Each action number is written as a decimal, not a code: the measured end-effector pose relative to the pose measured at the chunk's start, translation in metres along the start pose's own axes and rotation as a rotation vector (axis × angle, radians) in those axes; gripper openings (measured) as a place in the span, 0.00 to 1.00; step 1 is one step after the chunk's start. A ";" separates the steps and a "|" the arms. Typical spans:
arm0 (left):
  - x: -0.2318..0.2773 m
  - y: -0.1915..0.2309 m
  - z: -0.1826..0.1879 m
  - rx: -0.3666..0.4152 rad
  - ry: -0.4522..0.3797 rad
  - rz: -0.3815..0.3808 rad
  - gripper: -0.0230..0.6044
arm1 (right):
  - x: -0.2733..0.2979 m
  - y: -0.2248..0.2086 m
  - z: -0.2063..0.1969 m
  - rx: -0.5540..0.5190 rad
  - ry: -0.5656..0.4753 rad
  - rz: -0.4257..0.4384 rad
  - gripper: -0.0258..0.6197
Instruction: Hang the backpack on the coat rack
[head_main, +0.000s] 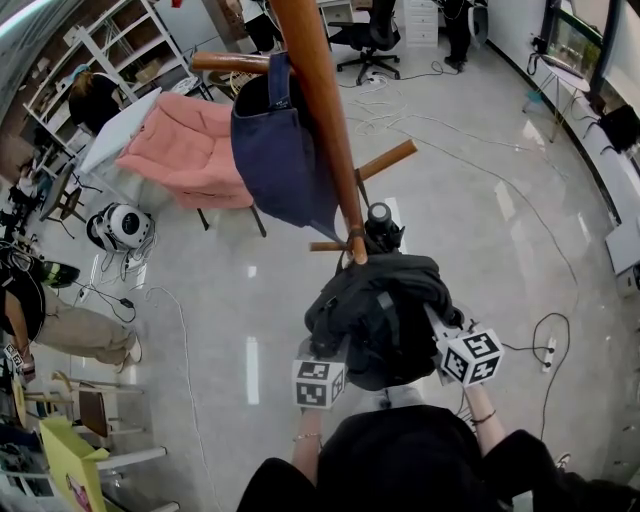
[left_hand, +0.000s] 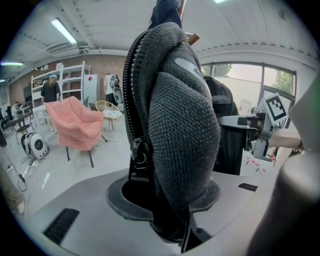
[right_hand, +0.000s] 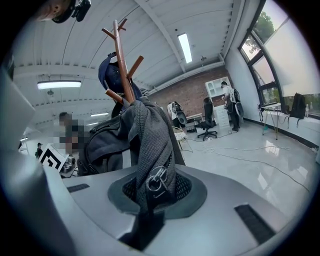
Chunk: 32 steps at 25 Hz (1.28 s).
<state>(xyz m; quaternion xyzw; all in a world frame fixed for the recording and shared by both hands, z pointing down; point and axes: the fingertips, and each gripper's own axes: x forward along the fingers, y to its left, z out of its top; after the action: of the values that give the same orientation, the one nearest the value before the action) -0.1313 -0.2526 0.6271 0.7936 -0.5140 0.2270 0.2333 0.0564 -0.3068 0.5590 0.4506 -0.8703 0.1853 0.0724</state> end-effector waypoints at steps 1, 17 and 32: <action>0.002 0.002 0.000 0.002 -0.008 0.008 0.26 | 0.002 -0.001 0.000 -0.003 -0.006 0.002 0.09; 0.030 0.025 0.007 0.001 -0.096 0.100 0.38 | 0.027 -0.014 -0.008 -0.006 -0.049 -0.023 0.21; 0.002 0.043 0.028 -0.067 -0.238 0.158 0.59 | 0.013 -0.003 0.012 0.003 -0.140 0.050 0.43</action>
<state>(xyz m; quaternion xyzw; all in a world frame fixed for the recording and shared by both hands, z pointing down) -0.1667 -0.2863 0.6117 0.7638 -0.6061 0.1316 0.1786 0.0517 -0.3230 0.5521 0.4408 -0.8838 0.1567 0.0061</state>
